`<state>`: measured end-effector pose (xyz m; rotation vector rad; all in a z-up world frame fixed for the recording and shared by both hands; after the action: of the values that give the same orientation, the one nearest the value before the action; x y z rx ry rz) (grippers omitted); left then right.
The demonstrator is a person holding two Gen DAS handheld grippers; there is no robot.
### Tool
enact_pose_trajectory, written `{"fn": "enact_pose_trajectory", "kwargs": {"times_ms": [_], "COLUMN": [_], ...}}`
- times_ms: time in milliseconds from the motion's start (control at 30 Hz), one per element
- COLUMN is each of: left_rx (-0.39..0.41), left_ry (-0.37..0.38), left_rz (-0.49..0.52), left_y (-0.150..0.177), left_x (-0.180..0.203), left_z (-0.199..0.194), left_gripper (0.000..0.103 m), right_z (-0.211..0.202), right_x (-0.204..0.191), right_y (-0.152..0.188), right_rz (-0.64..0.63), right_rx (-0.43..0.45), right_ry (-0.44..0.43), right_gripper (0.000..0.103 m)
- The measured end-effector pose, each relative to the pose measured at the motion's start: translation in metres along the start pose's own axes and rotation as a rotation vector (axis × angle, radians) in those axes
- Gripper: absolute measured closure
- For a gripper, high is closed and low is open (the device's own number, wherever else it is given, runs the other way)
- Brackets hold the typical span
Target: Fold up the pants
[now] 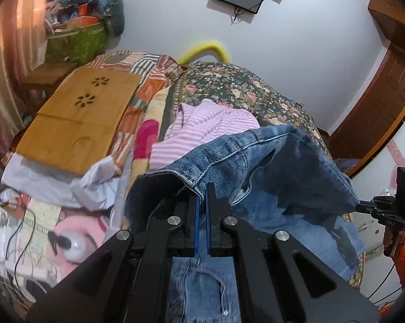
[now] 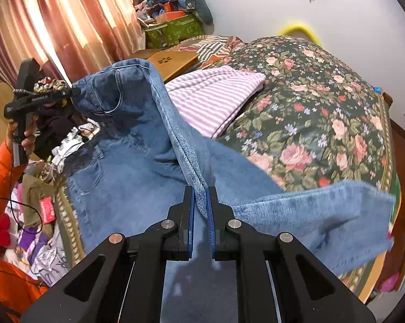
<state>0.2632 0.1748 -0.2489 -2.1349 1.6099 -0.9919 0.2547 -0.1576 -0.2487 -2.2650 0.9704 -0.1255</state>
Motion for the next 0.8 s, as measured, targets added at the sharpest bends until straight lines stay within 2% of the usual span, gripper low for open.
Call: {"fn": "enact_pose_trajectory", "kwargs": {"times_ms": [367,800], "left_rx": [0.001,-0.060], "left_ry": [-0.045,-0.118], "left_rz": [-0.037,-0.078], "left_y": [0.062,0.127], "left_x": [-0.025,-0.058], "left_z": [-0.032,-0.024], "left_gripper": [0.101,0.101], "right_z": [-0.010,-0.007], "right_x": [-0.031,-0.049], "right_y": [0.044,0.089], "right_rz": [0.064,0.103], "right_rx": [0.031,0.020], "right_ry": [-0.036,-0.001], "right_gripper": [0.095,0.095]}}
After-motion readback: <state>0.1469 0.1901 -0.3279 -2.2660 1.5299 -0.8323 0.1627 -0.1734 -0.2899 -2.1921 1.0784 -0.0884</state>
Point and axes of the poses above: each gripper's, at about its wrist camera, not at the fingertips, and z roughly the way its jaws point, x to its right, y to its underside, the point moved 8 cm from there along z, roughly the way its jaws point, and after that the axes turned 6 degrees about -z, right-handed, at the moved point
